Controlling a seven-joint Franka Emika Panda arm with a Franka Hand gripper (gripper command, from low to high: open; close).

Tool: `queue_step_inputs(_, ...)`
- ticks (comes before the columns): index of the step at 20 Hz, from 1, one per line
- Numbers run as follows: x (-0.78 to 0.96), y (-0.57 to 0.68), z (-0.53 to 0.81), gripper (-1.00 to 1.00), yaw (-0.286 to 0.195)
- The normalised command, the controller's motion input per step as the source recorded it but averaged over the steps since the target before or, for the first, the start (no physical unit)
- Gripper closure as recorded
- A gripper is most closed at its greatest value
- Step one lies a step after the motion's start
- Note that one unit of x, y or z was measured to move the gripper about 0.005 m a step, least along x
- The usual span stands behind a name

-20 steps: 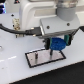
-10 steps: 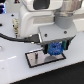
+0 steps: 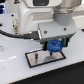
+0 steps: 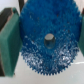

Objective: Insert the blue gear onto the right peg, followed by the red gear

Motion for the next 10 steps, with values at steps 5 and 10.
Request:
queue_step_inputs(5,0.14,-0.09,-0.06,1.00,0.000)
queue_step_inputs(10,0.17,-0.13,-0.17,1.00,0.000)
